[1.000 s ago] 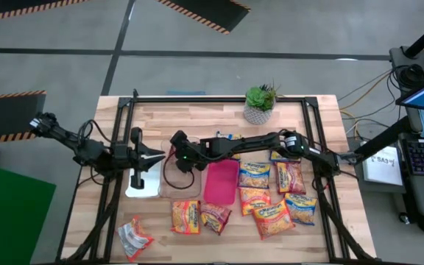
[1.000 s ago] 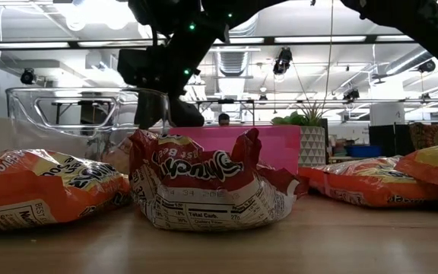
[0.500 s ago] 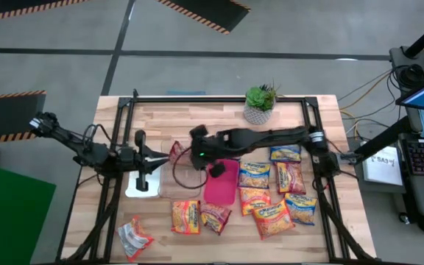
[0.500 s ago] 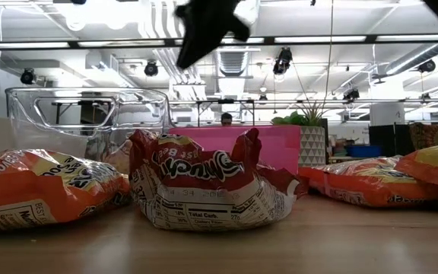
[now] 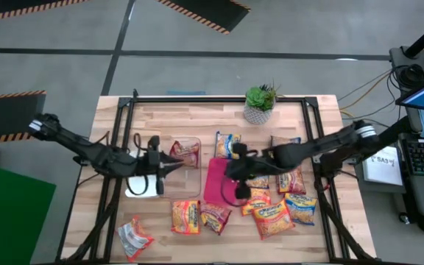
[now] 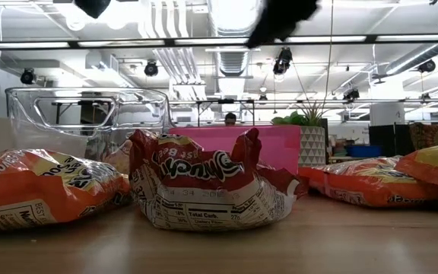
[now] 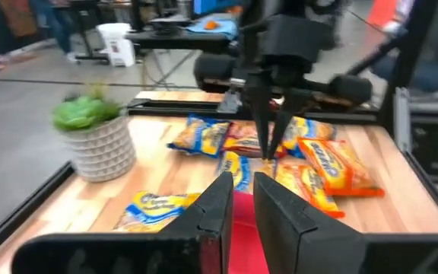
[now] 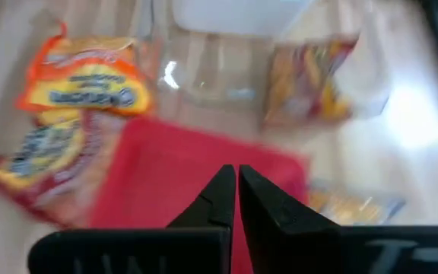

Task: Sort Maruchan noodles
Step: Put the blue noodle pack into the red bin

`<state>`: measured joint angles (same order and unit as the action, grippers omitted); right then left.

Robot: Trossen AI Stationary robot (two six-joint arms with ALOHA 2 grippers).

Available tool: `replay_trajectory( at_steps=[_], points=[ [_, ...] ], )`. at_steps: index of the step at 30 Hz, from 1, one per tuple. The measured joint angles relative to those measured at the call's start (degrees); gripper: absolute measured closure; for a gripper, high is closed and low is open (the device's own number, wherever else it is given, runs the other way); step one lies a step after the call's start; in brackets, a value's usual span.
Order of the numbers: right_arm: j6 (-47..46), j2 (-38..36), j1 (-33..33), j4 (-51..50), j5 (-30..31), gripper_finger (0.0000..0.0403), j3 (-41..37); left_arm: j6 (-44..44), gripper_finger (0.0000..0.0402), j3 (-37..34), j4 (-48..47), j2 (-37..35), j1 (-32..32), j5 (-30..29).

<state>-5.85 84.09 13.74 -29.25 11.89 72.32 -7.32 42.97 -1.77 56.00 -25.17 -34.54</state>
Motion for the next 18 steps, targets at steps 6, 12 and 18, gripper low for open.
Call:
replay_trajectory(
  at_steps=[6, 12, 18],
  points=[
    [-23.45, -6.22, 0.63, -0.47, -0.12, 0.0394, -11.23, 1.04, 0.0366, 3.71, -1.01, 5.37, 0.0, 2.62],
    [-39.97, -12.02, 1.92, -0.54, -1.94, 0.0394, -22.4, -0.6, 0.0366, 7.32, -5.69, 8.9, 0.04, 4.18],
    [-51.84, -17.96, 2.92, -0.99, -1.89, 0.0394, -31.79, -0.61, 0.0366, 9.3, -6.38, 11.58, 0.28, 8.49]
  ],
)
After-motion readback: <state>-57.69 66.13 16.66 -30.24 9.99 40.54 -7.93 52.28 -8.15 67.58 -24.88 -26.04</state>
